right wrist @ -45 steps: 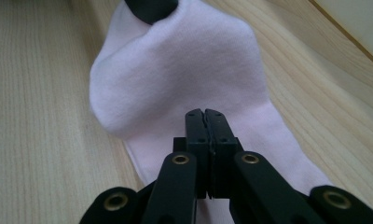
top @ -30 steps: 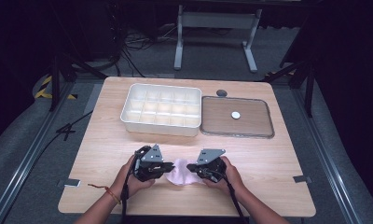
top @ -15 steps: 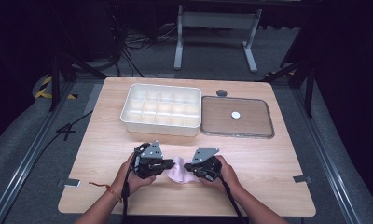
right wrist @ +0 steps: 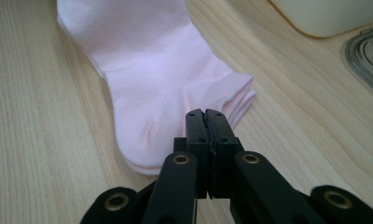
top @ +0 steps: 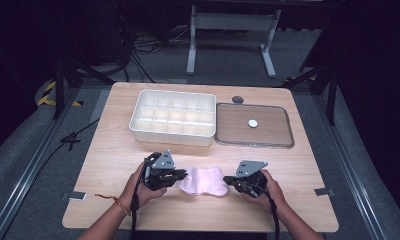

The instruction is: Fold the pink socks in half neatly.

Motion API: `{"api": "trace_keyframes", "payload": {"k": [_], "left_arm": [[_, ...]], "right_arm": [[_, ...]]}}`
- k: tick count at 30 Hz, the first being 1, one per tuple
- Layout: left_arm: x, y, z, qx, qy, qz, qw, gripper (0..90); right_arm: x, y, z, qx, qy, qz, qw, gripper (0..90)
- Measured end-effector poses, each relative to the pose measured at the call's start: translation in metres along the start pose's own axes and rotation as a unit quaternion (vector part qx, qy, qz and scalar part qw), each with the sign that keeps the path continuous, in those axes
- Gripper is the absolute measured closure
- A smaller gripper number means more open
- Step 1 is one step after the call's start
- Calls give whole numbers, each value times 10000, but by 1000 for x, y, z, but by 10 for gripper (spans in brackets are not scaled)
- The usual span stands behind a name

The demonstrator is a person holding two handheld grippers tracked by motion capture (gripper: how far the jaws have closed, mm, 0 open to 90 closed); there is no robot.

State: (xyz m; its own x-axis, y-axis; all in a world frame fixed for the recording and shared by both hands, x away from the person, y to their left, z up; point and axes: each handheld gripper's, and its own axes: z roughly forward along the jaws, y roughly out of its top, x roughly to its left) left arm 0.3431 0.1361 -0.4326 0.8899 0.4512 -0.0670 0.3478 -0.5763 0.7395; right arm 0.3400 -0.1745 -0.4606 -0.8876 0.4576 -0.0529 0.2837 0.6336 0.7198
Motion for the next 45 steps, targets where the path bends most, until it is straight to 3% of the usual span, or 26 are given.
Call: {"api": "trace_keyframes", "payload": {"k": [8,16,18,22,28,39,45], "left_arm": [[-6,16,3,-6,-64,152,9999,849],[-9,27,10,220,-60,364,9991,846],[-8,30,12,256,-64,382,9989,845],[-7,32,14,302,-82,396,9987,845],[-7,38,18,360,-127,470,9982,841],[-18,55,44,512,-329,721,9955,843],[-24,62,60,607,-265,731,9951,847]], "right_arm": [[-2,-3,10,114,49,70,9999,900],[0,-3,11,118,42,23,9999,900],[-1,-2,7,61,-54,-14,10000,900],[-7,-4,-3,-90,-166,169,9997,900],[-13,-7,0,-106,-181,340,9992,900],[-14,-6,9,-65,-134,344,9993,900],[-14,-7,9,-51,-131,324,9994,900]]}}
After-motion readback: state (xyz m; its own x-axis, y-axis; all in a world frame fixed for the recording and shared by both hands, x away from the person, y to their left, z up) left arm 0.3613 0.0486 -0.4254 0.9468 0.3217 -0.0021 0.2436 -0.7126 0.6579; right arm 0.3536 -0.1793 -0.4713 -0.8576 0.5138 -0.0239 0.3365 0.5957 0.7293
